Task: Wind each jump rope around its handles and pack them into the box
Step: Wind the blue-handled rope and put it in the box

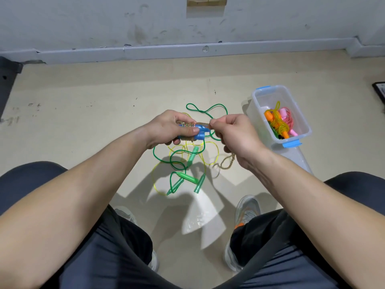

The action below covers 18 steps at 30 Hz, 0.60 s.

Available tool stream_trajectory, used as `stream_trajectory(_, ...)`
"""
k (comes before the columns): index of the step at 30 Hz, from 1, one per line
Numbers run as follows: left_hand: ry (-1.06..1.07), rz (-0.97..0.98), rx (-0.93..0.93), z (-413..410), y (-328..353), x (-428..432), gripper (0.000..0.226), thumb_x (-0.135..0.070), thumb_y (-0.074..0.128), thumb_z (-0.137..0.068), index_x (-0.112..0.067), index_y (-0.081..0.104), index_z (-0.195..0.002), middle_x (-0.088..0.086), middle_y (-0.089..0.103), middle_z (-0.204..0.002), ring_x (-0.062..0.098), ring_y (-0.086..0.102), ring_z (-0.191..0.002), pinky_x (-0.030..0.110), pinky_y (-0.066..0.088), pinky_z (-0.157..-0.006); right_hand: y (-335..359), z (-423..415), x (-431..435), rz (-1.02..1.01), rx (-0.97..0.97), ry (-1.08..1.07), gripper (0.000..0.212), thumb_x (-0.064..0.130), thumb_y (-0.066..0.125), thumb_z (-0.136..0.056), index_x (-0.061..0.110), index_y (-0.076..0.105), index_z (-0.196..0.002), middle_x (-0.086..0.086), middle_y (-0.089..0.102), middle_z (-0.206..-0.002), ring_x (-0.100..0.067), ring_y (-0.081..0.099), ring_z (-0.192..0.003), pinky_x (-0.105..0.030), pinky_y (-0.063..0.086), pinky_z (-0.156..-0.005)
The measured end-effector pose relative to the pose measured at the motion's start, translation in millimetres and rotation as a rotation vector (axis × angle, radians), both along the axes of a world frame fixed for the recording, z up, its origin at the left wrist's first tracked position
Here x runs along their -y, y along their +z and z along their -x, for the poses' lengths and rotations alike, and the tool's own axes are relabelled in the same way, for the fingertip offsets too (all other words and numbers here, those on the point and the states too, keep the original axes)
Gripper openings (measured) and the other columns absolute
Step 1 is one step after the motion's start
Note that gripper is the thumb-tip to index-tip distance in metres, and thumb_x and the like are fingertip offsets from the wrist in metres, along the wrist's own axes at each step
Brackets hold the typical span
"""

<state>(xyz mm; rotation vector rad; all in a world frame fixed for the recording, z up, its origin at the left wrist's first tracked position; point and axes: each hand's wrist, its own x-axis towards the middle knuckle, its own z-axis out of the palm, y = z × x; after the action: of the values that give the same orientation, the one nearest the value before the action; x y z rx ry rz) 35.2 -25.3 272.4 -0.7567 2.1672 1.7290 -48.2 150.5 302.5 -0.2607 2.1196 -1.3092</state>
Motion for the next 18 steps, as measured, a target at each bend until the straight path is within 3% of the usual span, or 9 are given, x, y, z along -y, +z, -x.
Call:
stream_trajectory(5, 0.200, -0.186, -0.048, 1.4, -5.5, -7.3, 0.016, -0.030, 0.071, -0.093, -0.019, 0.074, -0.106, 0.000, 0.065, -0.075, 0.012, 0.043, -0.047, 0.018, 0.024, -0.041, -8.8, -26.6, 0.6, 0.073, 0.067, 0.038, 0.013, 0.022, 0.058, -0.096, 0.021, 0.063, -0.084, 0.004, 0.061, -0.060, -0.011, 0.042, -0.047, -0.027, 0.034, -0.051)
stream_trajectory(8, 0.268, -0.363, -0.031, -0.9, -5.3, -8.4, 0.020, -0.029, 0.066, -0.096, -0.014, 0.073, -0.107, 0.001, 0.063, -0.078, 0.009, 0.042, -0.047, 0.016, 0.021, -0.036, -16.3, -30.3, -3.3, -0.051, -0.234, 0.172, 0.012, 0.026, 0.057, -0.098, 0.021, 0.063, -0.089, 0.001, 0.069, -0.065, -0.010, 0.053, -0.050, -0.032, 0.040, -0.056)
stream_trajectory(12, 0.290, -0.429, 0.000, -2.8, -1.9, -10.3, 0.029, -0.035, 0.068, -0.092, -0.011, 0.071, -0.110, -0.003, 0.063, -0.077, 0.007, 0.039, -0.046, 0.015, 0.019, -0.035, -21.3, -30.9, -6.8, -0.245, -0.790, 0.388, 0.015, 0.030, 0.050, -0.101, 0.022, 0.062, -0.104, 0.000, 0.070, -0.080, -0.033, 0.060, -0.076, -0.040, 0.049, -0.065)
stream_trajectory(15, 0.264, -0.397, -0.001, -2.5, 0.6, -10.2, 0.049, -0.042, 0.074, -0.079, -0.008, 0.070, -0.115, -0.004, 0.061, -0.074, 0.008, 0.037, -0.047, 0.016, 0.018, -0.036, -20.3, -30.4, -6.1, -0.318, -0.953, 0.481, 0.019, 0.029, 0.046, -0.103, 0.018, 0.061, -0.106, -0.004, 0.068, -0.085, -0.037, 0.060, -0.077, -0.039, 0.043, -0.060)
stream_trajectory(18, 0.268, -0.330, 0.006, -2.3, 0.4, -14.2, 0.031, -0.036, 0.077, -0.082, -0.014, 0.073, -0.104, -0.003, 0.063, -0.077, 0.008, 0.037, -0.046, 0.017, 0.018, -0.038, -20.8, -30.7, -7.2, -0.337, -0.978, 0.502, 0.018, 0.027, 0.045, -0.102, 0.018, 0.060, -0.106, -0.004, 0.067, -0.085, -0.037, 0.059, -0.077, -0.039, 0.042, -0.060)
